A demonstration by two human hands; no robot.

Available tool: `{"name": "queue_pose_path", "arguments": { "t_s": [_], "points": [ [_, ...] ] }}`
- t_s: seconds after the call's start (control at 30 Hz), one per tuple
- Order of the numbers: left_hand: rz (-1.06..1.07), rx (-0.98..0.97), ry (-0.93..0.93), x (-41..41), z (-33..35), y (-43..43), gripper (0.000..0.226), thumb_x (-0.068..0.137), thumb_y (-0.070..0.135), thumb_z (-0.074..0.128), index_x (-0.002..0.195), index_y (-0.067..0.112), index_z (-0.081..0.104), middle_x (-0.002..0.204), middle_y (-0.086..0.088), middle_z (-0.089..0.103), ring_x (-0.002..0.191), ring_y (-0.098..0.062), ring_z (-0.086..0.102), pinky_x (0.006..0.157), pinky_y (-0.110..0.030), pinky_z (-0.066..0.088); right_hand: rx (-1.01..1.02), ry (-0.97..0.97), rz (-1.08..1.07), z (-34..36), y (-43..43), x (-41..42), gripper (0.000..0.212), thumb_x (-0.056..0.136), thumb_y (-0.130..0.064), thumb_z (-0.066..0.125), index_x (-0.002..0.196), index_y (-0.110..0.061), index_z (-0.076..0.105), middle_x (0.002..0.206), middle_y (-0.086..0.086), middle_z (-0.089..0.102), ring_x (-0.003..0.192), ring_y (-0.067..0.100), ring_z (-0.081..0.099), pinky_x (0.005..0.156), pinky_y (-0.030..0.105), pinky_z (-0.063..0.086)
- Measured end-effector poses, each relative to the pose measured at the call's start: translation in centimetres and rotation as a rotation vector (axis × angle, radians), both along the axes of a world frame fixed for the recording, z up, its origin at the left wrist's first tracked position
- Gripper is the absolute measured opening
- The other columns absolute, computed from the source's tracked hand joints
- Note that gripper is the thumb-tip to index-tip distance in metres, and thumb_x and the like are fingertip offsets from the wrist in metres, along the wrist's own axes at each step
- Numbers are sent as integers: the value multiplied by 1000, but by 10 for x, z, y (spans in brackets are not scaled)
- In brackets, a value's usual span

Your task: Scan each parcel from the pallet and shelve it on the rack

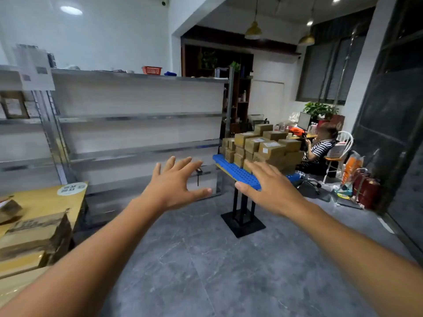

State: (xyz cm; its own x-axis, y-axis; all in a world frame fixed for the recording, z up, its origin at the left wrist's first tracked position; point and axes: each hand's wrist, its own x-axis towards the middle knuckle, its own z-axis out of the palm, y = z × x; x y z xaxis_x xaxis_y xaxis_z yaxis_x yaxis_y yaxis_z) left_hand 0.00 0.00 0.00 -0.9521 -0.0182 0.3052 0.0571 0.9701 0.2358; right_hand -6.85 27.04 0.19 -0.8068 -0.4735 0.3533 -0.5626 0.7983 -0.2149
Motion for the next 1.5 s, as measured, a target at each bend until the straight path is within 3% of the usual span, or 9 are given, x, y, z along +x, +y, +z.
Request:
{"name": "queue_pose_path", "arguments": {
  "t_s": [0.23,0.5,0.67,0.9,1.07,1.27,1.5],
  "points": [
    [-14,47,-12,-80,-46,49,103,67,99,24,158,52,13,171,11,13,159,-27,2,126,-60,3,73,-99,-80,-31,59,-67,86,85,-83,26,158,-41,10,167,-7,10,153,16,4,122,48,13],
    [-95,98,-64,-224,-87,68,105,67,98,31,159,49,14,171,8,13,159,-28,2,126,-59,7,33,-156,-151,-69,81,-198,86,83,-85,26,157,-45,9,166,-8,12,152,14,6,120,43,15],
    [-222,134,-111,-351,-106,67,107,64,97,33,158,51,15,171,8,14,159,-27,3,125,-60,11,128,-111,-211,-94,79,-310,86,82,-87,19,156,-46,3,166,-4,14,152,16,5,120,43,12],
    [-359,76,-160,-542,-107,68,104,67,96,35,159,49,18,170,8,14,158,-25,8,125,-57,15,100,-158,-334,-105,81,-465,85,83,-86,24,156,-45,12,164,-3,19,150,16,14,118,41,19],
    [-420,111,-206,-667,-121,84,93,80,83,56,158,43,25,167,4,22,154,-21,20,123,-53,26,42,-217,-381,-123,95,-556,88,81,-85,27,156,-40,16,159,-3,26,146,16,21,113,38,28],
    [-416,135,-223,-816,-151,120,98,81,75,65,160,35,24,167,2,21,152,-23,23,122,-46,29,-35,-242,-422,-151,127,-696,81,89,-75,41,156,-37,18,155,-6,28,141,18,29,108,39,40],
    [-386,248,-287,-979,-163,156,93,86,57,73,160,35,22,166,4,18,151,-24,27,119,-49,35,-99,-306,-457,-185,144,-868,85,85,-81,38,155,-42,8,161,-3,20,146,26,25,107,47,39]
  ]
}}
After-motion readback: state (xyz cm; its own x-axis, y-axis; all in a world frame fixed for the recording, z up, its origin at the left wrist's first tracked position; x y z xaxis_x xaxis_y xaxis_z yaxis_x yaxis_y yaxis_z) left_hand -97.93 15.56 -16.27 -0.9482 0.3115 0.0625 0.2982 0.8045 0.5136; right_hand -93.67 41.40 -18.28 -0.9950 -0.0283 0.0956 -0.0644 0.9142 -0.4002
